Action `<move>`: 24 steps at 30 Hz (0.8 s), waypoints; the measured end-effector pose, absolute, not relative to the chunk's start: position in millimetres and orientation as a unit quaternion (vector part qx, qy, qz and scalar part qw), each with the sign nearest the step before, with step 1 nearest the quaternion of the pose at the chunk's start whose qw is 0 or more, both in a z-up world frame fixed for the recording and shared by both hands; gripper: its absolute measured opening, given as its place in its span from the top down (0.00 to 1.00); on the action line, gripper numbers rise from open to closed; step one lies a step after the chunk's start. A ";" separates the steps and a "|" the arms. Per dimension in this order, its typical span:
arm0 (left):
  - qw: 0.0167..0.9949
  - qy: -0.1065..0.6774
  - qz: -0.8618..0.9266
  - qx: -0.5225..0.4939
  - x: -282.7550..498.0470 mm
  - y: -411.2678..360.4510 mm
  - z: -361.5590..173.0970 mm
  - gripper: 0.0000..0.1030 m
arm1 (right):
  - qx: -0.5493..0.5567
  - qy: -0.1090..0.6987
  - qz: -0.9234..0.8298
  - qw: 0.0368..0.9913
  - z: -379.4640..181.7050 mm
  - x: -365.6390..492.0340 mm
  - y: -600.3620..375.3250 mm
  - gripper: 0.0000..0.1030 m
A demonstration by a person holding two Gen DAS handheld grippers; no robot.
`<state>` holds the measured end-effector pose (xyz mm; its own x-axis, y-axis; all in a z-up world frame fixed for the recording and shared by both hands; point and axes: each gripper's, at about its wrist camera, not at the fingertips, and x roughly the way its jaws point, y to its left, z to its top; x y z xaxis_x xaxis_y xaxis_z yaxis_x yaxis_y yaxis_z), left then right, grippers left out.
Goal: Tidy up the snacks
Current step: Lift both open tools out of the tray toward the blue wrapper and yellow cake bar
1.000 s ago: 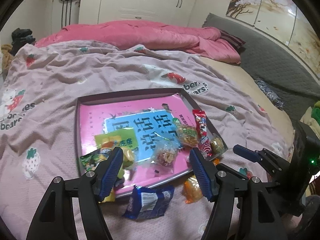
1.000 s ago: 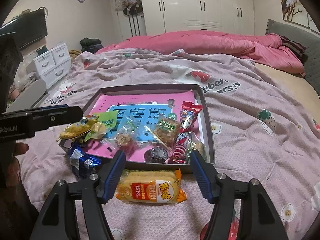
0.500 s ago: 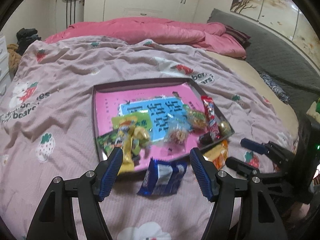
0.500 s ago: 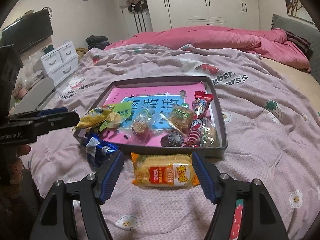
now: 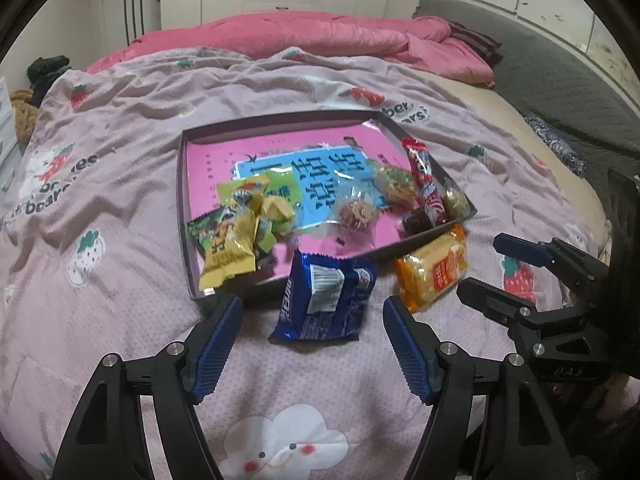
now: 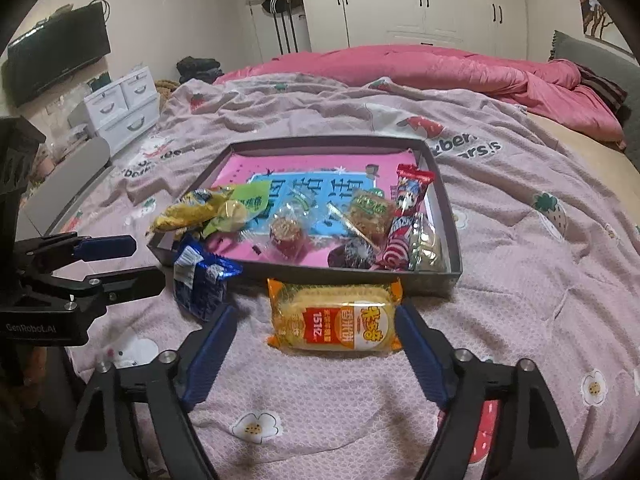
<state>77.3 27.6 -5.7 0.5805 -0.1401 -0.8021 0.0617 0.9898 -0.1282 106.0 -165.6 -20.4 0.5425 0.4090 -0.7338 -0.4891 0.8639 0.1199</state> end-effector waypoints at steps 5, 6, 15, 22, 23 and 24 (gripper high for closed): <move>0.883 0.464 -0.059 -0.040 78.6 23.1 -15.1 0.28 | -0.074 0.416 0.242 0.873 -34.3 108.2 -160.9 0.11; 0.882 0.466 -0.059 -0.038 78.9 22.2 -16.9 0.28 | -0.076 0.417 0.240 0.873 -36.4 109.5 -160.7 0.10; 0.878 0.474 -0.058 -0.043 84.9 20.2 -28.2 0.28 | -0.072 0.428 0.226 0.872 -53.0 125.9 -158.9 0.04; 0.875 0.480 -0.052 -0.044 92.1 19.3 -38.4 0.28 | -0.083 0.435 0.226 0.868 -64.2 132.9 -148.7 0.04; 0.874 0.481 -0.052 -0.045 92.9 19.3 -39.3 0.28 | -0.087 0.434 0.228 0.867 -66.0 133.0 -146.1 0.04; 0.874 0.482 -0.052 -0.047 94.1 19.4 -40.6 0.28 | -0.091 0.434 0.229 0.867 -67.8 133.0 -143.1 0.04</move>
<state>94.1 19.4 -40.6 0.5305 -0.1355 -0.8368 0.0448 0.9902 -0.1320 133.0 -143.1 -67.8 0.5189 0.3176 -0.7937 -0.4756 0.8787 0.0407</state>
